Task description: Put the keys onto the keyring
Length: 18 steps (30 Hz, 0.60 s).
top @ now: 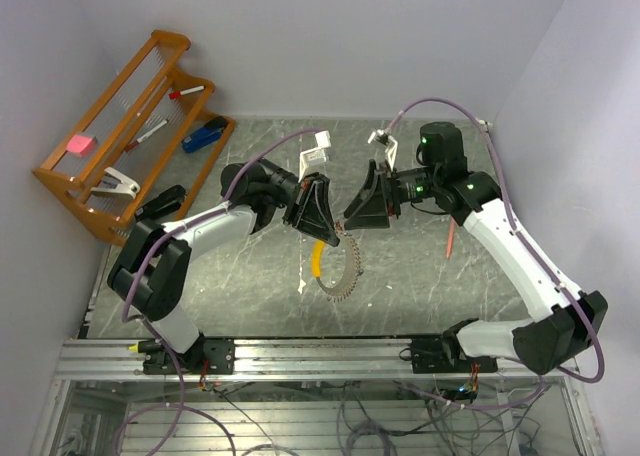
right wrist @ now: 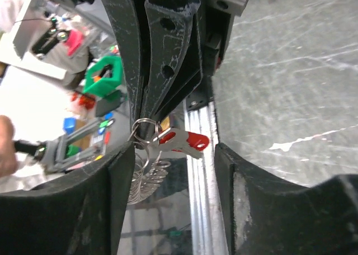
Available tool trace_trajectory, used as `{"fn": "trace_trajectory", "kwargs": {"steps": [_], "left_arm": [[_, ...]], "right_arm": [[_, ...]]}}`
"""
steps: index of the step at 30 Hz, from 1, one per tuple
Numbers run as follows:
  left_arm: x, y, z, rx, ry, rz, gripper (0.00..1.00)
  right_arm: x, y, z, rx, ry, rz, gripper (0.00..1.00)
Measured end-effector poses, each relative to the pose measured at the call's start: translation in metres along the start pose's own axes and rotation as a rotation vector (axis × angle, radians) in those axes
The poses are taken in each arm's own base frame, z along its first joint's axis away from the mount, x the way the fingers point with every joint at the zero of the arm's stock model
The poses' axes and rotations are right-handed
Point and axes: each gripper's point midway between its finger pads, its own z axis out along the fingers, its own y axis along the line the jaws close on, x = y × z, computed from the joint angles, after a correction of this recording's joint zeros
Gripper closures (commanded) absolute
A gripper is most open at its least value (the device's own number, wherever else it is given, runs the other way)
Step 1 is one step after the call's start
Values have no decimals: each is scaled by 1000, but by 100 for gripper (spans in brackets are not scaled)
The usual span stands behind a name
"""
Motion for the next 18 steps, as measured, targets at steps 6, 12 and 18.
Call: {"fn": "trace_trajectory", "kwargs": {"steps": [6,12,18], "left_arm": [[-1,2,-3,-8,-6,-1,93],[-2,10,-11,-30,-22,-12,93],[-7,22,-17,-44,-32,-18,93]], "right_arm": [[-16,2,-11,132,-49,-122,38],[-28,13,-21,199,-98,-200,48],[-28,12,-18,181,-115,-168,55]]}}
